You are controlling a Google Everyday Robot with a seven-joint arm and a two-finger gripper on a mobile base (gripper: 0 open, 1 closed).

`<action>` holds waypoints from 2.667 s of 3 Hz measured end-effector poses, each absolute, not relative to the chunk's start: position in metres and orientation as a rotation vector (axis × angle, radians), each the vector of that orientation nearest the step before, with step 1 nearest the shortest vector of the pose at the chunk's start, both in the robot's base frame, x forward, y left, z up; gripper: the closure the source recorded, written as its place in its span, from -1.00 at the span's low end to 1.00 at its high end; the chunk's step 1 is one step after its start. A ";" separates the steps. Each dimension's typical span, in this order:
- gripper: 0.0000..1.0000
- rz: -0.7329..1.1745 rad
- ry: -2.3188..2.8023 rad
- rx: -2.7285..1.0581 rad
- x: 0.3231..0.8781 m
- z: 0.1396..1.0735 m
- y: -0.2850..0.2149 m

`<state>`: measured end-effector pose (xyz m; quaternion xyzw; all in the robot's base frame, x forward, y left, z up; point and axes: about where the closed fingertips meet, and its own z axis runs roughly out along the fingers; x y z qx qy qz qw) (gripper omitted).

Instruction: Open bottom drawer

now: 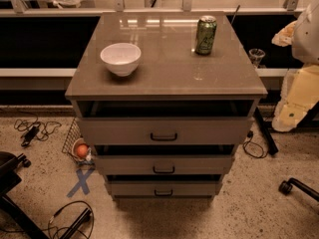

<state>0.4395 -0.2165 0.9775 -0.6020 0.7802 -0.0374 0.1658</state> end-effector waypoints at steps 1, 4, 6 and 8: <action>-1.00 -0.106 2.213 -1.700 0.442 0.975 -0.218; -1.00 0.168 2.063 -1.523 0.446 0.786 -0.235; -1.00 0.063 1.959 -1.291 0.497 0.722 -0.251; -1.00 0.043 1.971 -1.293 0.505 0.712 -0.250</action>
Offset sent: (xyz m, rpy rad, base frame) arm 0.0689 -0.0280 -0.1201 0.2522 -0.2706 -0.0963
